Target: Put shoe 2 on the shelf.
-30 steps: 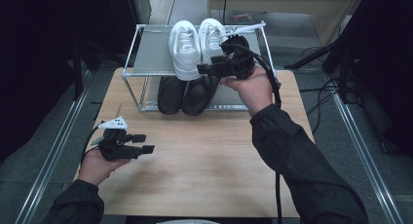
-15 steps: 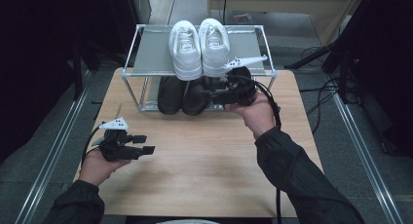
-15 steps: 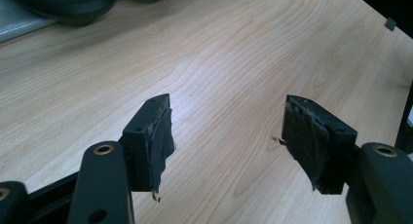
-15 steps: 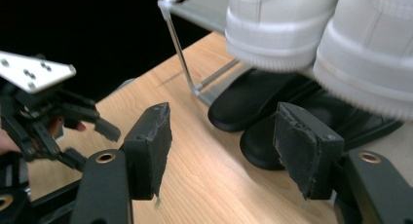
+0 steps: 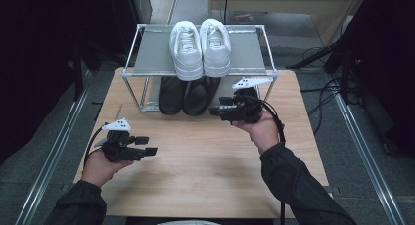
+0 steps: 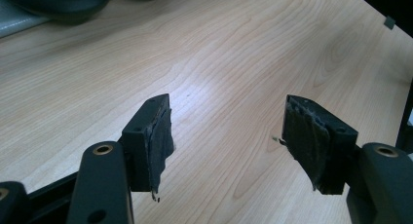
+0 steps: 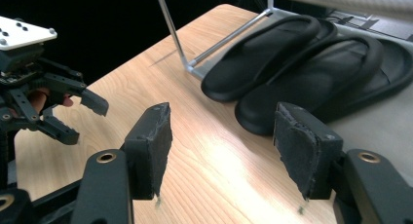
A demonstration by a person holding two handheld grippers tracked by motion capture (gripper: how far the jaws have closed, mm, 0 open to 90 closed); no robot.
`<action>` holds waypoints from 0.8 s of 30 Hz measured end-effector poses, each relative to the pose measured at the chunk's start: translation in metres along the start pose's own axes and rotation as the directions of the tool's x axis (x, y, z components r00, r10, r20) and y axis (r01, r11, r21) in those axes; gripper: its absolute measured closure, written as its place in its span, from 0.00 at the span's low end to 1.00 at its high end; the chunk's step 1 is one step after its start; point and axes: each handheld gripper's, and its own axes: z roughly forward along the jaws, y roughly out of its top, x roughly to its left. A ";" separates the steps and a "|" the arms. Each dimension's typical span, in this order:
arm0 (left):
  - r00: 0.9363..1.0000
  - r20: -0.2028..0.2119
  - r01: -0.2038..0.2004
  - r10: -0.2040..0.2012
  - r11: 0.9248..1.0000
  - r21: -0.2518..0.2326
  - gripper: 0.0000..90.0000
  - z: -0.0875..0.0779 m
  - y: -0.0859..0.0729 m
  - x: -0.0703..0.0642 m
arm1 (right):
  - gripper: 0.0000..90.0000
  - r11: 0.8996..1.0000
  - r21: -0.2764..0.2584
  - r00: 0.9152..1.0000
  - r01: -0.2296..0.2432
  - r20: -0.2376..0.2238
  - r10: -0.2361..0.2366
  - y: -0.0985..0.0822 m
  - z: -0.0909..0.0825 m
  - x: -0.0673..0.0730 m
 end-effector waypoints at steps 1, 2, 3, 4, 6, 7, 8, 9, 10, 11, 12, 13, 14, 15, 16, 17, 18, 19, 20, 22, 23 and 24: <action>1.000 0.001 -0.001 0.001 1.000 0.003 0.39 0.001 0.000 0.000 | 0.44 1.000 -0.002 1.000 -0.006 0.003 0.006 -0.004 -0.001 -0.002; 1.000 0.003 -0.003 0.003 1.000 0.005 0.39 0.001 0.000 -0.001 | 0.44 1.000 0.002 1.000 -0.009 0.005 0.009 -0.007 -0.002 -0.003; 1.000 0.000 -0.006 0.006 1.000 0.006 0.39 0.002 0.000 -0.001 | 0.44 1.000 0.004 1.000 -0.009 0.010 0.009 -0.010 -0.003 -0.005; 1.000 0.001 -0.009 0.009 1.000 0.003 0.39 0.002 0.000 -0.001 | 0.44 1.000 -0.001 1.000 -0.007 0.013 0.007 -0.014 -0.004 -0.006; 1.000 0.005 -0.009 0.009 1.000 -0.006 0.39 0.002 0.000 -0.001 | 0.44 1.000 -0.005 1.000 -0.020 0.013 0.020 -0.022 -0.005 -0.008; 1.000 0.002 -0.006 0.006 1.000 -0.008 0.39 0.002 0.000 -0.001 | 0.44 1.000 -0.004 1.000 -0.016 0.016 0.016 -0.026 -0.005 -0.009; 1.000 0.005 -0.004 0.004 1.000 -0.008 0.39 0.003 0.000 0.000 | 0.44 1.000 -0.002 1.000 -0.016 0.022 0.017 -0.031 -0.005 -0.010; 1.000 0.005 -0.002 0.002 1.000 -0.007 0.39 0.003 0.000 0.000 | 0.44 1.000 0.004 0.999 -0.020 0.026 0.019 -0.035 -0.005 -0.011; 1.000 0.003 -0.006 0.006 1.000 -0.005 0.39 0.003 0.000 0.000 | 0.44 1.000 0.010 0.999 -0.023 0.029 0.023 -0.039 -0.005 -0.012; 1.000 0.005 -0.006 0.006 1.000 0.000 0.39 0.004 0.000 0.000 | 0.44 1.000 0.012 0.999 -0.023 0.035 0.022 -0.043 -0.006 -0.013; 1.000 0.005 -0.006 0.006 1.000 0.000 0.39 0.004 0.000 0.000 | 0.44 1.000 0.016 0.999 -0.023 0.039 0.022 -0.047 -0.006 -0.013; 1.000 0.006 -0.006 0.006 1.000 0.000 0.39 0.004 0.000 0.000 | 0.44 1.000 0.016 0.999 -0.025 0.041 0.024 -0.050 -0.007 -0.013; 1.000 0.005 -0.007 0.007 1.000 0.001 0.39 0.005 0.000 -0.001 | 0.44 0.999 0.019 0.999 -0.027 0.046 0.026 -0.054 -0.008 -0.014; 1.000 0.003 -0.008 0.008 1.000 -0.001 0.39 0.005 0.000 -0.001 | 0.44 1.000 0.018 0.999 -0.024 0.046 0.023 -0.057 -0.008 -0.015; 1.000 0.003 -0.008 0.008 1.000 -0.003 0.39 0.005 0.000 -0.001 | 0.44 0.999 0.019 0.998 -0.027 0.049 0.026 -0.060 -0.009 -0.015; 1.000 0.003 -0.008 0.008 1.000 -0.002 0.39 0.005 0.001 -0.001 | 0.43 0.999 0.022 0.998 -0.030 0.052 0.029 -0.063 -0.010 -0.015; 1.000 0.003 -0.009 0.009 1.000 0.000 0.39 0.005 0.001 -0.001 | 0.43 0.999 0.022 0.998 -0.033 0.057 0.031 -0.065 -0.010 -0.016; 1.000 0.002 -0.009 0.009 1.000 0.003 0.39 0.006 0.001 -0.001 | 0.43 0.999 0.023 0.997 -0.039 0.062 0.038 -0.068 -0.010 -0.016; 1.000 0.004 -0.010 0.010 1.000 0.003 0.39 0.006 0.001 -0.001 | 0.43 0.999 0.024 0.997 -0.042 0.063 0.040 -0.070 -0.010 -0.017; 1.000 0.005 -0.012 0.012 1.000 0.006 0.39 0.007 0.001 -0.001 | 0.42 0.998 0.030 0.997 -0.048 0.069 0.045 -0.073 -0.009 -0.018; 1.000 0.004 -0.012 0.012 1.000 0.005 0.39 0.007 0.001 -0.002 | 0.42 0.998 0.030 0.997 -0.049 0.068 0.047 -0.075 -0.009 -0.018; 1.000 0.007 -0.012 0.012 1.000 0.005 0.39 0.007 0.001 -0.002 | 0.41 0.998 0.032 0.997 -0.052 0.066 0.050 -0.076 -0.009 -0.018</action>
